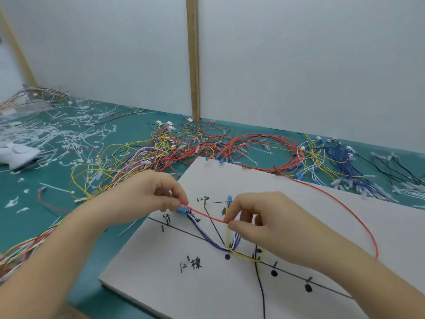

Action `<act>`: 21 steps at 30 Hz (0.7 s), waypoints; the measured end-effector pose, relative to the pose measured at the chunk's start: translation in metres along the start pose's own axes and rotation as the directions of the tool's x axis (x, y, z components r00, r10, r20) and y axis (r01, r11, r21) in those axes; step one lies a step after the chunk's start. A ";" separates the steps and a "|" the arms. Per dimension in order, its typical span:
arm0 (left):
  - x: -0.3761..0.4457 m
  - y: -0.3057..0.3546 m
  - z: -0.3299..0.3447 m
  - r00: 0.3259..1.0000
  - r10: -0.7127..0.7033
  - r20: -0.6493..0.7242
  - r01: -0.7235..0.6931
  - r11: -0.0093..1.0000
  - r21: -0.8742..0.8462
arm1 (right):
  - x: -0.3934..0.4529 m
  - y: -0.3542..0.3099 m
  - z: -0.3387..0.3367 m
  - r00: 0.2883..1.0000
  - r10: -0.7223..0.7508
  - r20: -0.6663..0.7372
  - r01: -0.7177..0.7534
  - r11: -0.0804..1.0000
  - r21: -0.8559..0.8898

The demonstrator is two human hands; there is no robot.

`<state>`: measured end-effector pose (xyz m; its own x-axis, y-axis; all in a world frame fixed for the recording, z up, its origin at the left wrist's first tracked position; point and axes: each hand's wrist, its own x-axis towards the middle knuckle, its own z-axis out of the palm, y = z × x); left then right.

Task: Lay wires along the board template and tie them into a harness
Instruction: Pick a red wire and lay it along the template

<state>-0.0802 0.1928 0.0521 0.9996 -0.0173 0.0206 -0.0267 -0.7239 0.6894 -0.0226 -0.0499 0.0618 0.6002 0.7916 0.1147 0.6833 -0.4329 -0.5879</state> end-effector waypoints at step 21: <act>-0.019 -0.020 0.008 0.994 -0.069 -0.081 0.086 0.971 0.225 | -0.003 -0.012 0.031 0.988 -0.078 0.133 0.110 0.960 -0.256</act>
<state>-0.0982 0.2017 0.0324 0.9955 0.0891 0.0316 0.0608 -0.8593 0.5078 -0.0452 -0.0337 0.0435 0.4847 0.8731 0.0530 0.8288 -0.4391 -0.3468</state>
